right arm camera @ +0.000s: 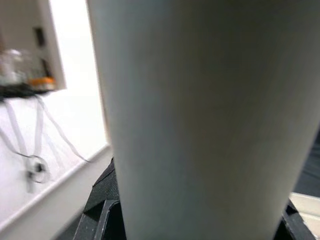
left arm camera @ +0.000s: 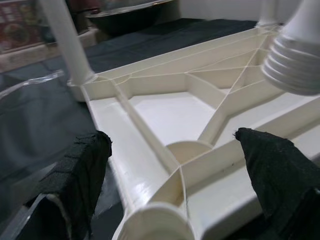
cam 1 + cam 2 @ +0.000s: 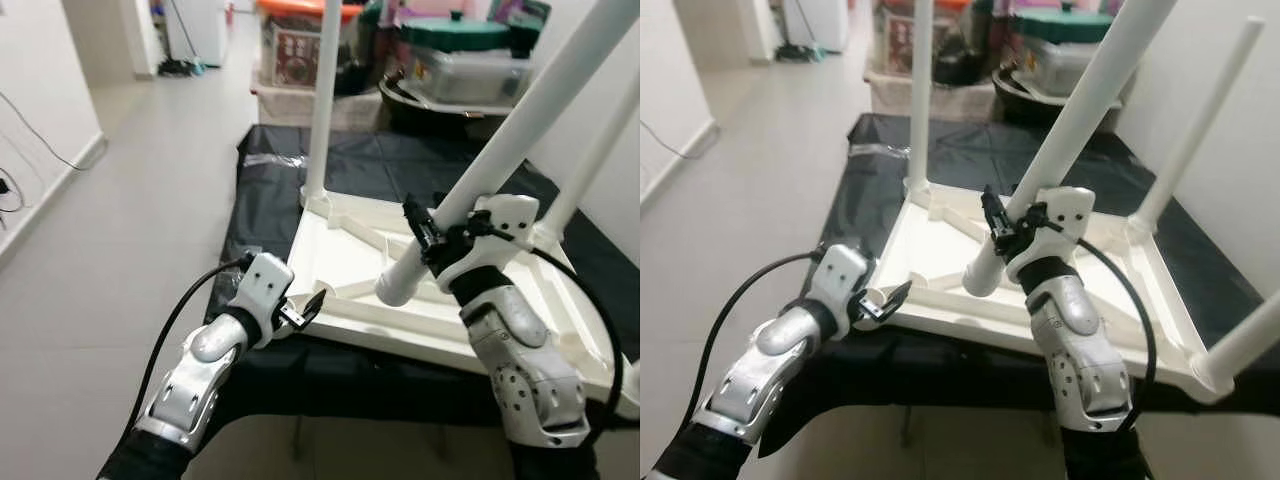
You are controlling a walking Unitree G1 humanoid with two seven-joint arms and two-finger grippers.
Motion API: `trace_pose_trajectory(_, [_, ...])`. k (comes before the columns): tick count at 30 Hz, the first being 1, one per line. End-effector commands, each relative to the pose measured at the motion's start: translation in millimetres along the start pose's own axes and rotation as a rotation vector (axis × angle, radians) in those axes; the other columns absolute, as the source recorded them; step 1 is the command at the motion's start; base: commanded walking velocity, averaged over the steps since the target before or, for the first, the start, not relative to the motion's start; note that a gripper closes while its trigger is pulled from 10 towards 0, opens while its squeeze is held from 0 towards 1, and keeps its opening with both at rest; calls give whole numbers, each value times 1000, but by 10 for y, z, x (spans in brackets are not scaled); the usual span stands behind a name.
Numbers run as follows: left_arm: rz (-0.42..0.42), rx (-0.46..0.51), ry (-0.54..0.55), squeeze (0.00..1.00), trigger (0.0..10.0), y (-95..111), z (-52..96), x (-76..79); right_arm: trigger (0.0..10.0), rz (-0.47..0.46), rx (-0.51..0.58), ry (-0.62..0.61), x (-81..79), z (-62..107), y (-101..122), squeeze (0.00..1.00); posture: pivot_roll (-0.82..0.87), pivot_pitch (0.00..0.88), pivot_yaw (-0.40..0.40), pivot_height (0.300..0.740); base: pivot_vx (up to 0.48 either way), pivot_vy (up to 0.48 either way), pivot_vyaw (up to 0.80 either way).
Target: Building children table
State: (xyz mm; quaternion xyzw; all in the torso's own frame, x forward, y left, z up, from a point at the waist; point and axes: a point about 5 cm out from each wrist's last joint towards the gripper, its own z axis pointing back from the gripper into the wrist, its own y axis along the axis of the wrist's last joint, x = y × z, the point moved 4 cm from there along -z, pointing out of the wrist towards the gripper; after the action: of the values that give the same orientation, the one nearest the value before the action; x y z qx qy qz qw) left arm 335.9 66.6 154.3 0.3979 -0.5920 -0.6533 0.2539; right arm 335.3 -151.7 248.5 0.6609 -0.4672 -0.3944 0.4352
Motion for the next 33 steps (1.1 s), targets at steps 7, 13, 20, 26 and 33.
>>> trace_pose_trajectory(7, [11, 11, 2, 0, 10000, 22, 5, 57, 10000, -10, 46, -49, 94, -45, 90, 0, 93, 0, -90, 740, 0, 0, 800])
trace_pose_trajectory(13, [21, 18, 5, 0, 10000, 46, 12, 91, 10000, -15, 46, -54, 89, -54, 73, 0, 89, 0, -92, 740, 0, 0, 800])
trace_pose_trajectory(20, [43, 14, 8, 0, 10000, 33, 40, 145, 10000, -22, 36, -41, 69, -60, 55, 0, 81, 1, -101, 740, 0, 0, 800])
trace_pose_trajectory(26, [53, 10, 7, 0, 10000, 24, 68, 178, 10000, -20, 30, -63, 111, -76, 43, 0, 81, 11, -107, 740, 0, 0, 0])
trace_pose_trajectory(33, [97, 8, 2, 0, 10000, 35, 129, 252, 10000, -21, 7, -60, 121, -96, 3, 0, 77, 41, -117, 740, 0, 0, -571])
